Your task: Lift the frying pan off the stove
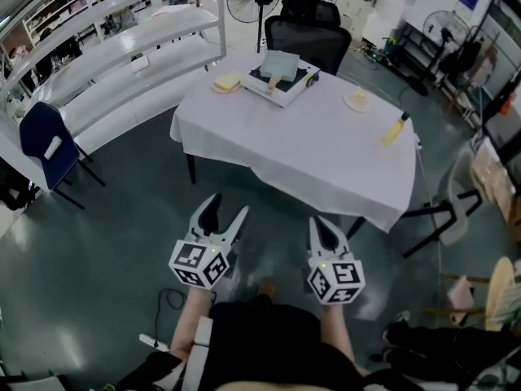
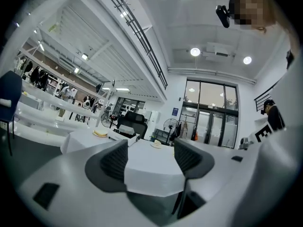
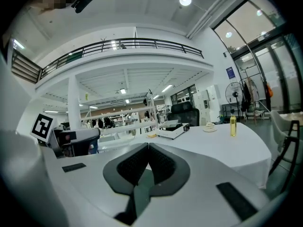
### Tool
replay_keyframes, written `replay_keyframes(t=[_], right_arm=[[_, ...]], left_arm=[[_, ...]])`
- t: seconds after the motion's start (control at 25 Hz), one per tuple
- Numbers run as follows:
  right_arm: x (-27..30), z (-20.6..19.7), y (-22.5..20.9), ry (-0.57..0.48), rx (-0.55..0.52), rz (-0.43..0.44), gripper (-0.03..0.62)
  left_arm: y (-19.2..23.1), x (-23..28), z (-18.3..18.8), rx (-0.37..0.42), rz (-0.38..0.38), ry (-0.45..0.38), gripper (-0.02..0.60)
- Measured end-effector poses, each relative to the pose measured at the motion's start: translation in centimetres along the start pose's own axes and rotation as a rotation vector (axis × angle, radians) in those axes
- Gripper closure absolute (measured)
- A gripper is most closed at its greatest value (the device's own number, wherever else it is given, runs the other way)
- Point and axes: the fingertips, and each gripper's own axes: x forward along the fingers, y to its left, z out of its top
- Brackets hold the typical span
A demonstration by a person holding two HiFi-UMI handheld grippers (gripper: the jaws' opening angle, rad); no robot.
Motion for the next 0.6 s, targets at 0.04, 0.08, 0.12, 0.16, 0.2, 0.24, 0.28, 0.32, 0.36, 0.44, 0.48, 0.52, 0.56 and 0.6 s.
replay_keyframes(t=[0.04, 0.08, 0.12, 0.16, 0.2, 0.24, 0.28, 0.32, 0.36, 0.44, 0.48, 0.52, 0.56, 0.6], right_arm=[[0.5, 0.2, -0.5, 0.0, 0.0, 0.002, 0.588], [1.1, 0.3, -1.0, 0.001, 0.001, 0.004, 0.588], [1.6, 0.5, -1.5, 0.003, 0.001, 0.007, 0.588], [2.1, 0.6, -1.9, 0.004, 0.0, 0.01, 0.588], [2.6, 0.8, -2.3, 0.006, -0.002, 0.015, 0.588], [3.1, 0.9, -2.6, 0.006, -0.004, 0.021, 0.588], [3.7, 1.0, -3.0, 0.006, -0.005, 0.026, 0.588], [4.2, 1.1, -3.3, 0.007, -0.006, 0.031, 0.588], [4.7, 1.2, -3.5, 0.007, -0.007, 0.037, 0.588], [5.4, 1.4, -3.8, 0.008, -0.009, 0.051, 0.588], [5.7, 1.4, -3.9, 0.01, -0.011, 0.059, 0.588], [5.9, 1.5, -4.0, 0.012, -0.014, 0.065, 0.588], [6.1, 1.4, -4.1, 0.016, -0.018, 0.071, 0.588], [6.2, 1.4, -4.2, 0.021, -0.021, 0.077, 0.588]], left_arm=[[0.1, 0.7, 0.0, -0.001, 0.004, 0.0, 0.293], [0.2, 1.3, 0.0, -0.002, 0.007, 0.001, 0.293], [0.3, 2.0, 0.1, -0.002, 0.011, 0.002, 0.293], [0.4, 2.6, 0.0, -0.002, 0.015, 0.003, 0.293], [0.5, 3.1, 0.0, -0.002, 0.019, 0.002, 0.293], [0.7, 3.7, 0.0, -0.002, 0.024, 0.001, 0.293], [0.8, 4.2, 0.0, -0.003, 0.029, -0.002, 0.293], [1.0, 4.7, 0.0, -0.003, 0.034, -0.005, 0.293], [1.1, 5.1, 0.1, -0.003, 0.038, -0.008, 0.293], [1.3, 5.5, 0.1, -0.004, 0.05, -0.014, 0.293], [1.4, 5.7, 0.0, -0.006, 0.058, -0.016, 0.293], [1.5, 5.8, 0.0, -0.008, 0.064, -0.018, 0.293], [1.5, 5.8, -0.1, -0.01, 0.07, -0.018, 0.293], [1.5, 5.9, -0.2, -0.013, 0.075, -0.018, 0.293]])
